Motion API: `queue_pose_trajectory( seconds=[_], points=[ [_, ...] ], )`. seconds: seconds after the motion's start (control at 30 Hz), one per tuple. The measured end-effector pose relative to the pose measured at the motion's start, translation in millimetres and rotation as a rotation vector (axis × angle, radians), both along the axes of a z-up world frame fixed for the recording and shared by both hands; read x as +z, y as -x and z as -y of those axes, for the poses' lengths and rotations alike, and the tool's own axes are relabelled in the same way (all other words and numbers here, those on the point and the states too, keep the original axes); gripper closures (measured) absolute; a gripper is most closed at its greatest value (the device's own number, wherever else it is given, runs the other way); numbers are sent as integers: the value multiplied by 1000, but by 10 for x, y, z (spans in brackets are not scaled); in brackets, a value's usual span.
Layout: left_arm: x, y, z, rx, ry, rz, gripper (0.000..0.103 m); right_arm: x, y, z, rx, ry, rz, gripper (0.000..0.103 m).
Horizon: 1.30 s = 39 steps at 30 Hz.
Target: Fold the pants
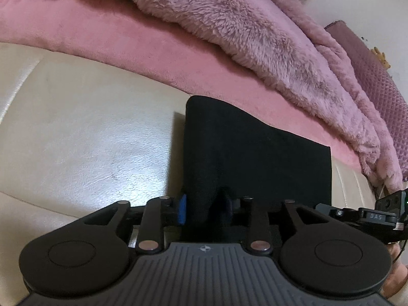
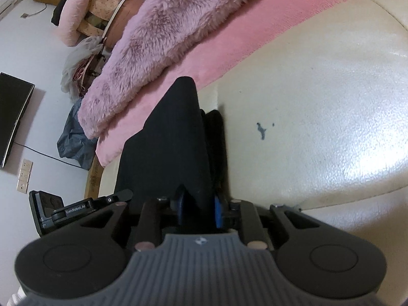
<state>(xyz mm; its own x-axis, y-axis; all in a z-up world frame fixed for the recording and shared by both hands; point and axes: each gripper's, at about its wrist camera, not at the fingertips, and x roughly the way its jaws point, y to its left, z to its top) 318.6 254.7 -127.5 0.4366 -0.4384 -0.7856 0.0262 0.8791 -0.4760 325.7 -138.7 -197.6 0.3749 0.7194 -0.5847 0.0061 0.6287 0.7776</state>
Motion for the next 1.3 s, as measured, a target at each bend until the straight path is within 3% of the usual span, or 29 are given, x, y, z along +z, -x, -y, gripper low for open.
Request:
queue_pose_trajectory(
  seconds=[0.13,0.2,0.33,0.43,0.53,0.67,0.73,0.77,0.9,1.03,1.17,1.3],
  points=[
    [173,102,-5,50,-146,-12,45,163,29,12,4,73,26,75],
    [249,156,-8,69,-198,-13,46,318,87,16,14,171,82,69],
    [493,334,149,73,-356,46,51,610,231,-24,40,326,180,69],
    [801,521,275,82,-403,141,52,884,370,-120,69,429,276,68],
    [1207,751,446,98,-455,252,49,1263,573,-218,87,522,413,53],
    [1709,1158,717,131,-542,414,22,1827,886,-284,79,583,583,35],
    [1891,1356,851,146,-593,467,17,2095,1076,-299,66,592,655,30],
    [1976,1468,914,159,-614,491,15,2204,1176,-299,53,595,684,21],
    [2197,1803,1129,202,-624,554,12,2518,1592,-319,-7,630,777,21],
    [2235,2105,1212,231,-524,516,4,2638,2032,-338,-73,684,829,21],
    [2131,2362,1236,289,-464,498,4,2605,2428,-289,-91,691,814,21],
    [1999,2538,1324,308,-497,469,4,2475,2718,-266,-106,705,781,21]
  ],
)
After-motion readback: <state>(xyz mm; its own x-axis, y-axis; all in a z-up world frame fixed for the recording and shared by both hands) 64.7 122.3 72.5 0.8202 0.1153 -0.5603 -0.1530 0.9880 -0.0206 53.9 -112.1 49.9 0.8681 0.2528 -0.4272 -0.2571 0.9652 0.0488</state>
